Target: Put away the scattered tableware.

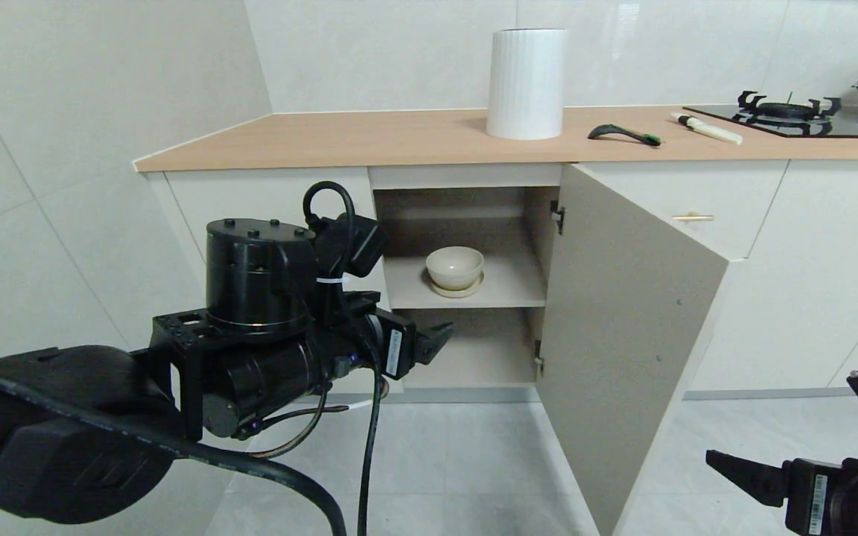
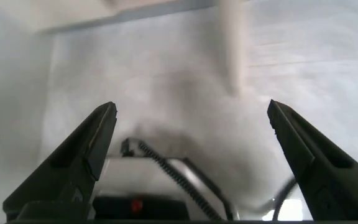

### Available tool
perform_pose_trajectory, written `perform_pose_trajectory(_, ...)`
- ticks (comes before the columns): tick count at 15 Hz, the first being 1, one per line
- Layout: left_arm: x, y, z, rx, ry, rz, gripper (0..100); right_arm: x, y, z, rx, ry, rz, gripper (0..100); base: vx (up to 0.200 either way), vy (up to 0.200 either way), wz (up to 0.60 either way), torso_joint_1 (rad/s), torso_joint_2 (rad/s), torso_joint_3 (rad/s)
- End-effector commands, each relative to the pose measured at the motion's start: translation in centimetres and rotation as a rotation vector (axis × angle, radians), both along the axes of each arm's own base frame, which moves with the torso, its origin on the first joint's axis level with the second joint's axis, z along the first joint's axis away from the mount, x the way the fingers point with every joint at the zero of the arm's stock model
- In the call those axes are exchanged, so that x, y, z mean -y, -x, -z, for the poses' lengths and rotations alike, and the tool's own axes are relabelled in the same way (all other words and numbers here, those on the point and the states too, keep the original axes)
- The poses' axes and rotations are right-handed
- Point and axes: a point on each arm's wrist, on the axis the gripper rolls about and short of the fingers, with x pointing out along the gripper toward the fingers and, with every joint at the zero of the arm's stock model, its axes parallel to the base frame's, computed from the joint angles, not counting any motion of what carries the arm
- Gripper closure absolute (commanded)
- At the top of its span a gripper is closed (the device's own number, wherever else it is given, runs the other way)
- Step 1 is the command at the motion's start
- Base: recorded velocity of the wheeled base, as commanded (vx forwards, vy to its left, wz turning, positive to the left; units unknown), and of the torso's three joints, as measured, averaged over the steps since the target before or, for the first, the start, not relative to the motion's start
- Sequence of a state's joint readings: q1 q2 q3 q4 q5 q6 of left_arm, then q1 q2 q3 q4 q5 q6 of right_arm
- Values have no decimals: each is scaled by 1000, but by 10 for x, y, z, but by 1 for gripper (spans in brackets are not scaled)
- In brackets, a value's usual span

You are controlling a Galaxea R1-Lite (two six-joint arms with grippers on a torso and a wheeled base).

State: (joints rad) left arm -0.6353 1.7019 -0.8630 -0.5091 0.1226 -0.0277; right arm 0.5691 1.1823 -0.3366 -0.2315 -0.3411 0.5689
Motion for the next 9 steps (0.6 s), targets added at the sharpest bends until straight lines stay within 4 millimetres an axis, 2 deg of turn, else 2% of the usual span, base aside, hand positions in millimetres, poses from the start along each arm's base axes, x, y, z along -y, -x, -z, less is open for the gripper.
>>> perform_pose_trajectory(1,-1,1,-3,7,5,0,0,12,-5,-1,13,6,108,0,0,0,0,0,0,0)
perform_pose_trajectory(4,-3,4,-10,27,20,0,0,27,-10,-1,9,42,236,0,0,0,0,0,0,0)
perform_pose_trajectory(7,-8,10,-22,71,54,-2,0,48,-40,-8,0,63,410,0,0,0,0,0,0,0)
perform_pose_trajectory(9,-13,12,-30,97,70,-14,0,51,-72,-14,4,62,452,0,0,0,0,0,0,0)
